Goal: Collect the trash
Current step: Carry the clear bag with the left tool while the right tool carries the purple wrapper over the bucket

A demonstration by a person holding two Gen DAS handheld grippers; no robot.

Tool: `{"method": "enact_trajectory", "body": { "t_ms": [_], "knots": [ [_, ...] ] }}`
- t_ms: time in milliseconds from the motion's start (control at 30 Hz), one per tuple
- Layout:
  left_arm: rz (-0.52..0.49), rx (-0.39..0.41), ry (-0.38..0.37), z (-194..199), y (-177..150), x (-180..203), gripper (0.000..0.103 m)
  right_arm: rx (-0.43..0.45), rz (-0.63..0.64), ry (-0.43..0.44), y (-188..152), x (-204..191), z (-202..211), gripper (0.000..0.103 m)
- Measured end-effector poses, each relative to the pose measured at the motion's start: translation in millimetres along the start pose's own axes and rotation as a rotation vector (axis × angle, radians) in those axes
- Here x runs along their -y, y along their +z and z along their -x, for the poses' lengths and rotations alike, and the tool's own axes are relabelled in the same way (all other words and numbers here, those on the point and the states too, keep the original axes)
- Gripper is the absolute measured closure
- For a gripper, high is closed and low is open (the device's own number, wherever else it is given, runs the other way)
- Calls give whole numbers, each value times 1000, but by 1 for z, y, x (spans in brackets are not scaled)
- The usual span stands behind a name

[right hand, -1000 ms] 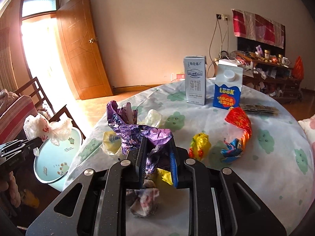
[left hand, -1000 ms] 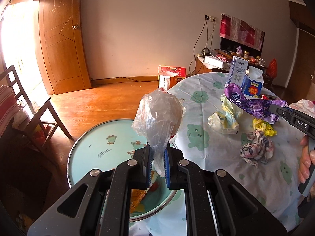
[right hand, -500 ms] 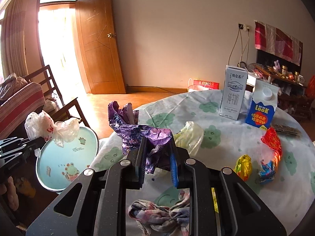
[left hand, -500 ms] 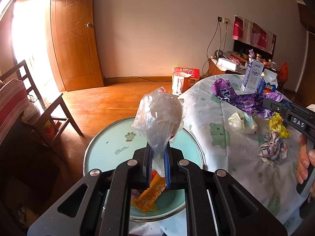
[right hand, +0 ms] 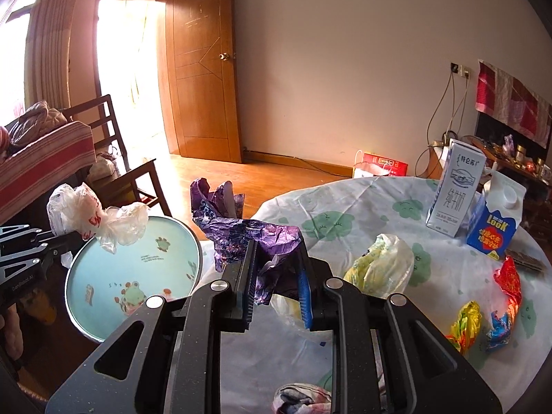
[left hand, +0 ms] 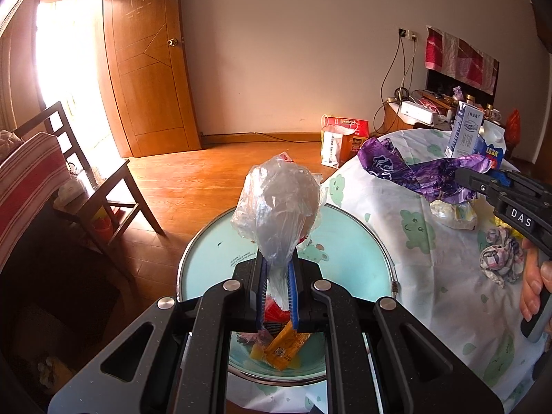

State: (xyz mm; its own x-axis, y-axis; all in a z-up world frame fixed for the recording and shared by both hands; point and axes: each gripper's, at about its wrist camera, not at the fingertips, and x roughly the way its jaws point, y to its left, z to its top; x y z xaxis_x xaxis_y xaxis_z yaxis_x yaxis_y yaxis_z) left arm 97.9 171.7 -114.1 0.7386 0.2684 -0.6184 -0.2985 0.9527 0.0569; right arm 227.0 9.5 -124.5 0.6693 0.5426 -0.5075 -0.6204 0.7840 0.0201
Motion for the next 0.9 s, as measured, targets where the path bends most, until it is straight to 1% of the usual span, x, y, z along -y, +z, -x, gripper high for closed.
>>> {"method": "enact_trajectory", "body": {
  "t_ms": [300, 900],
  "knots": [
    [10, 1, 24, -1, -1, -7, 93, 2, 31, 20, 0, -13, -11, 81],
    [23, -10, 34, -6, -1, -12, 93, -1, 59, 36, -2, -18, -13, 81]
  ]
}}
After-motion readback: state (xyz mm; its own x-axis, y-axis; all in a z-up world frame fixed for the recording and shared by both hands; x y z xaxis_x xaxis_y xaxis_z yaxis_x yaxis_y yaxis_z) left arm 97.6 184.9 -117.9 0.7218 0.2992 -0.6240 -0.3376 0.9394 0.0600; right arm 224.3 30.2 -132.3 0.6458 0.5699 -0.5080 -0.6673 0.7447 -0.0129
